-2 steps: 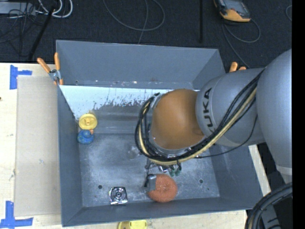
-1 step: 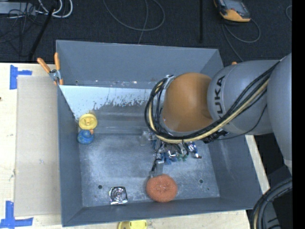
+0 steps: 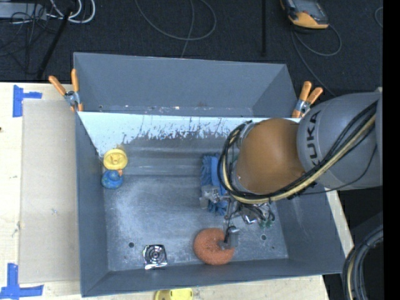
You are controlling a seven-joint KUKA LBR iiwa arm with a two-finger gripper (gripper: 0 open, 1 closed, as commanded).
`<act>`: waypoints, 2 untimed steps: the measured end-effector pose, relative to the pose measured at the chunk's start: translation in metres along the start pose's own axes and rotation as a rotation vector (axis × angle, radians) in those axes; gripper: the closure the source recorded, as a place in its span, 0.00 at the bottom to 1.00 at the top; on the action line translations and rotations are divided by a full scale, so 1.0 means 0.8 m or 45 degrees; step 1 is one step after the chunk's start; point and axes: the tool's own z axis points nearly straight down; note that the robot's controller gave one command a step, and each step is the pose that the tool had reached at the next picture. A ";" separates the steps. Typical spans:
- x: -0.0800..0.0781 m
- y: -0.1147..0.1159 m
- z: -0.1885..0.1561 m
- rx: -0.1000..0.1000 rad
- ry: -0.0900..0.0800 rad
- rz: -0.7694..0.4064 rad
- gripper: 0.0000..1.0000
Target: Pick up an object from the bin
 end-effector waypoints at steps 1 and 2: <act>0.025 -0.031 0.013 0.001 0.006 -0.132 0.00; 0.020 -0.029 0.015 0.001 0.003 -0.101 0.00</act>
Offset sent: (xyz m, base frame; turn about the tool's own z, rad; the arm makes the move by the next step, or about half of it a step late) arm -0.0204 0.0056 -0.0200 0.0656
